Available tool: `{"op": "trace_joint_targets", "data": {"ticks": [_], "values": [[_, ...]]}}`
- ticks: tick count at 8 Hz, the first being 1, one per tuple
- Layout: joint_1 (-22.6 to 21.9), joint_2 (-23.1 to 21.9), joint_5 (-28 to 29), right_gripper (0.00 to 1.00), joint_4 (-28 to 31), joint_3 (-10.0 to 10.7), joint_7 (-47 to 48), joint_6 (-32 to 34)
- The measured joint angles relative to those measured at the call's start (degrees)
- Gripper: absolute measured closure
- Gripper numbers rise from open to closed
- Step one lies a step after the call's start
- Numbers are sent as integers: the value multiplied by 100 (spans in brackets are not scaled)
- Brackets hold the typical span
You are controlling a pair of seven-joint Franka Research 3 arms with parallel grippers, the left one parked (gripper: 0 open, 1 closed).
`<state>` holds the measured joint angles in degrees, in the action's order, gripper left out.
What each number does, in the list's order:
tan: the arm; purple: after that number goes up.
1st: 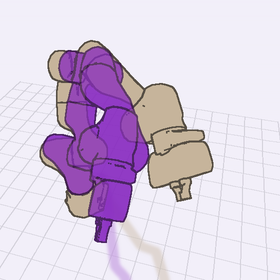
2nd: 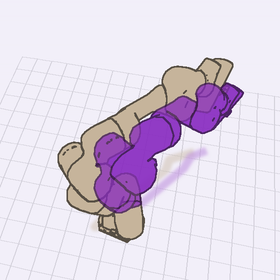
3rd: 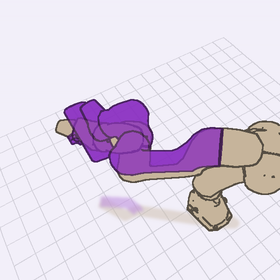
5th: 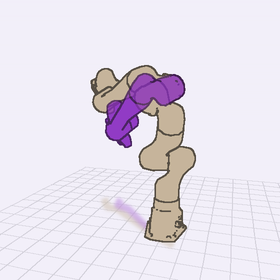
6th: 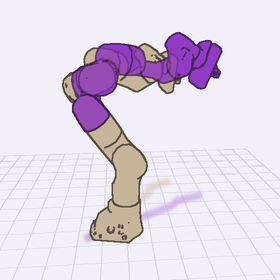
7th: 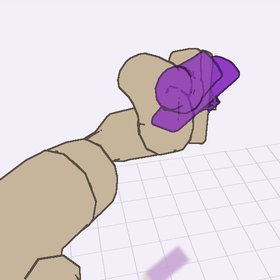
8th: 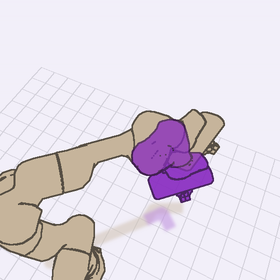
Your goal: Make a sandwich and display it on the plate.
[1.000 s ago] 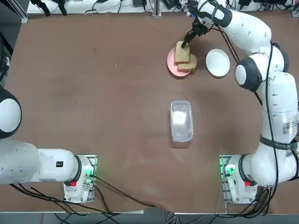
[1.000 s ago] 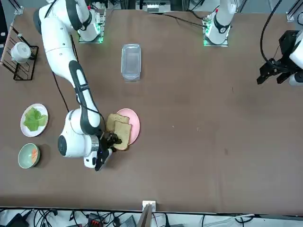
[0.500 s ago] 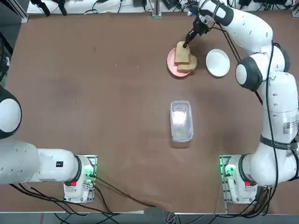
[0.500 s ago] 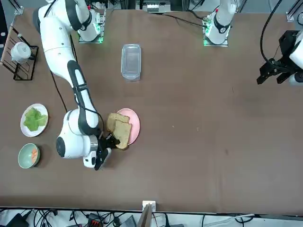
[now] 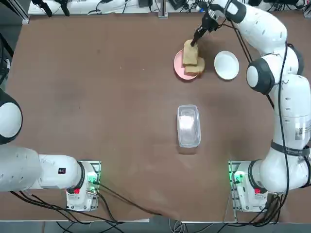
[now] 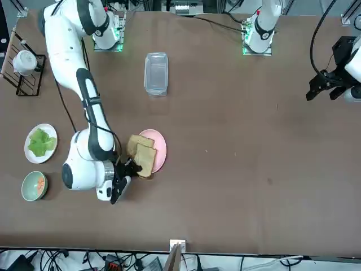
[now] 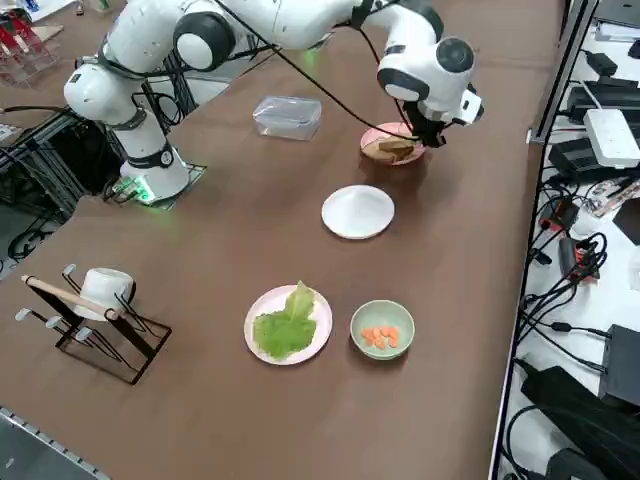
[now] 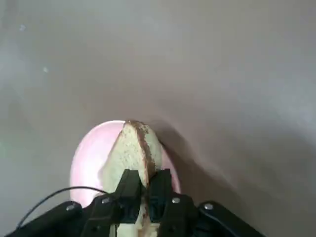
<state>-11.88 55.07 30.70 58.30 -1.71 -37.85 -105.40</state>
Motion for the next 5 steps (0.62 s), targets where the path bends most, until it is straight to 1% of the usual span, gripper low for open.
{"op": "trace_joint_targets", "data": {"ticks": [1,2,3,4,5], "values": [[72,-228,9,88,-49,0,176,339],[224,-540,158,89,-65,3,393,704],[395,-721,392,92,-64,18,596,851],[660,-883,562,92,-64,27,863,964],[981,-1027,616,92,-63,31,1179,1087]]}}
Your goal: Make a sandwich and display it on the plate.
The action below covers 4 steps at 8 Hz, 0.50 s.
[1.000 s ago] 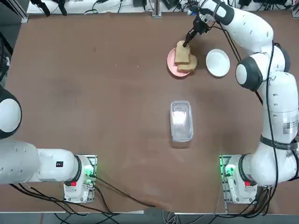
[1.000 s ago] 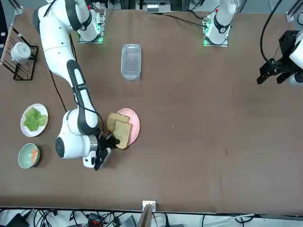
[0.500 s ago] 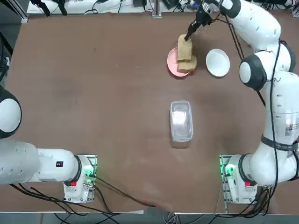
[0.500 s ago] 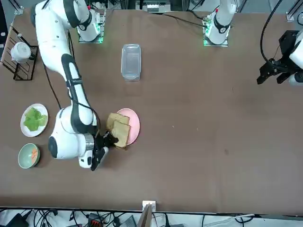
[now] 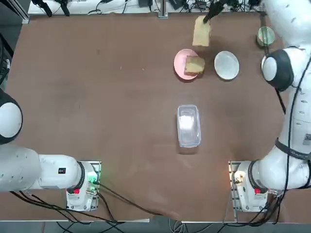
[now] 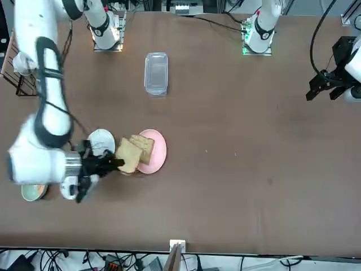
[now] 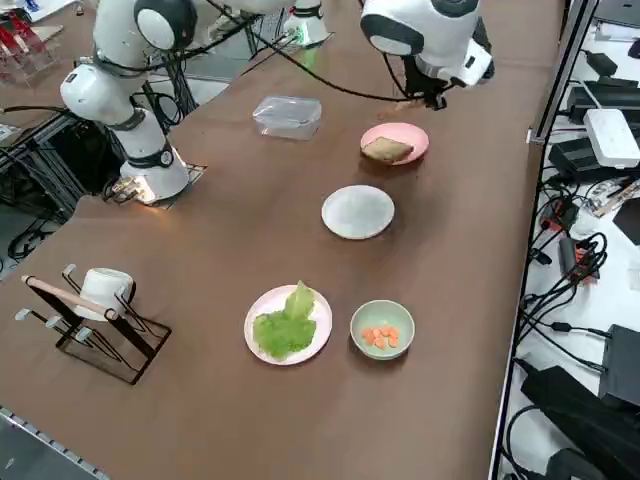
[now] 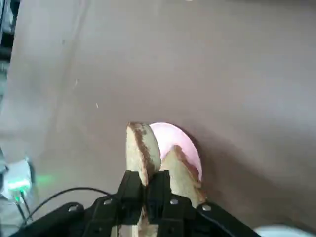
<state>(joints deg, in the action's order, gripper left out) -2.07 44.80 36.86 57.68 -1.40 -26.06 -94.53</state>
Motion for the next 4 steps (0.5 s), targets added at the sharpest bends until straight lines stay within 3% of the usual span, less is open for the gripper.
{"op": "trace_joint_targets", "data": {"ticks": [4], "values": [[1095,-475,-271,92,219,115,928,628]]}}
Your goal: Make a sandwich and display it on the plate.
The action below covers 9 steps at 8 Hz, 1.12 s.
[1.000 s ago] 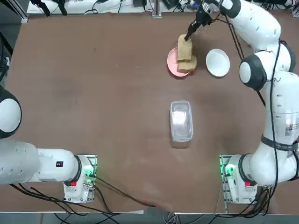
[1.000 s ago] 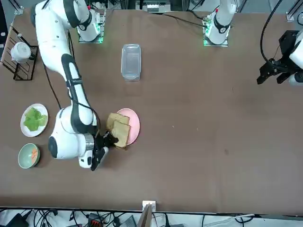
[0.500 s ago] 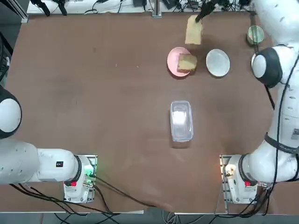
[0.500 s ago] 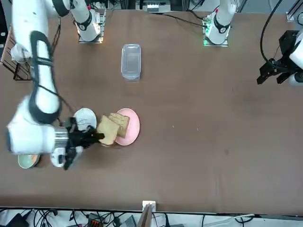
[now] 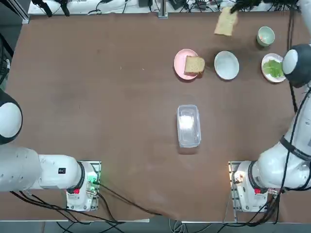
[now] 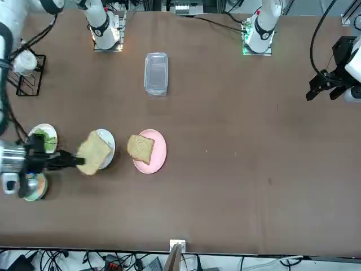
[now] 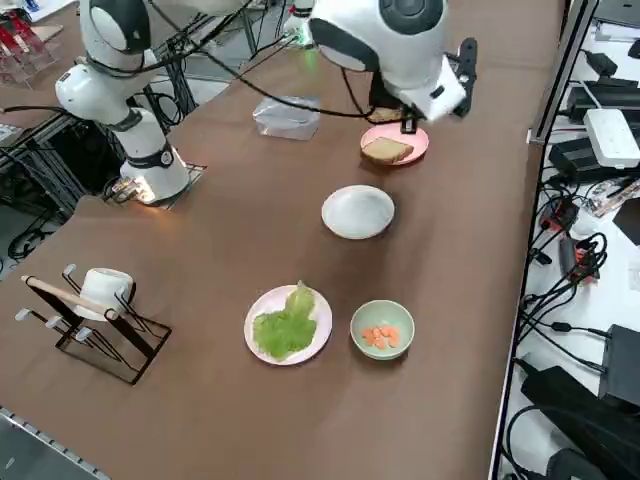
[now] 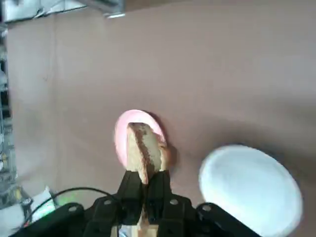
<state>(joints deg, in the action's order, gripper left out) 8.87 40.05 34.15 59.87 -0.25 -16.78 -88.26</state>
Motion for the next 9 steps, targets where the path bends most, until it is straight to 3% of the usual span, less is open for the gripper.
{"op": "trace_joint_targets", "data": {"ticks": [2,3,6,7,9], "values": [[51,-414,-571,92,521,71,713,-316],[40,-689,-647,92,1111,94,924,-750],[27,-1819,-669,92,3645,147,1201,-2548],[24,-2120,-669,92,4219,149,1573,-2879],[27,-2396,-621,92,4678,159,2318,-3130]]}}
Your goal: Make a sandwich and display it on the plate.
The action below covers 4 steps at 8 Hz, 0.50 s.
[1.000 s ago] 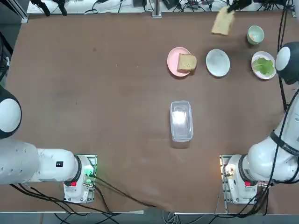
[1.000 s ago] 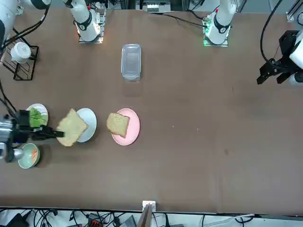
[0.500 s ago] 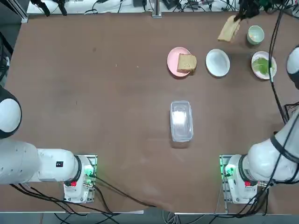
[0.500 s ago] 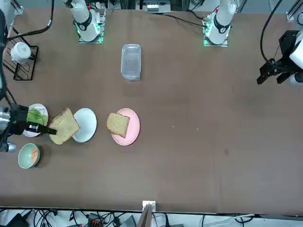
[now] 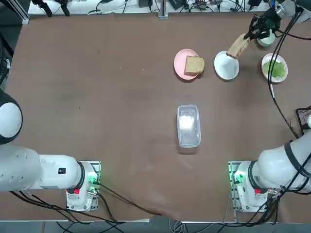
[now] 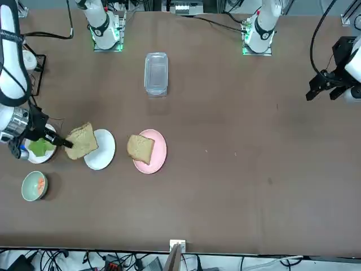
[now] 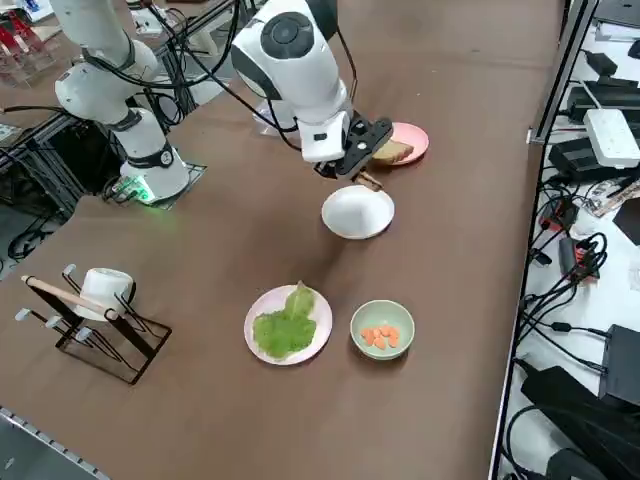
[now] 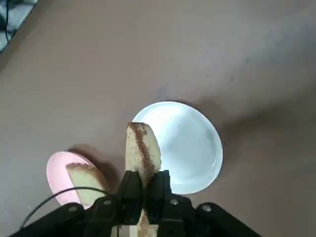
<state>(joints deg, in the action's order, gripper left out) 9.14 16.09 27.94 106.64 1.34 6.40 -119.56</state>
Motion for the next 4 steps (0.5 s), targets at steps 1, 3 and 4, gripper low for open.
{"op": "trace_joint_targets", "data": {"ticks": [1,3,4], "values": [[13,-29,284,92,149,19,134,-176],[43,-17,970,92,472,41,134,-519],[44,17,1193,92,562,41,132,-604]]}}
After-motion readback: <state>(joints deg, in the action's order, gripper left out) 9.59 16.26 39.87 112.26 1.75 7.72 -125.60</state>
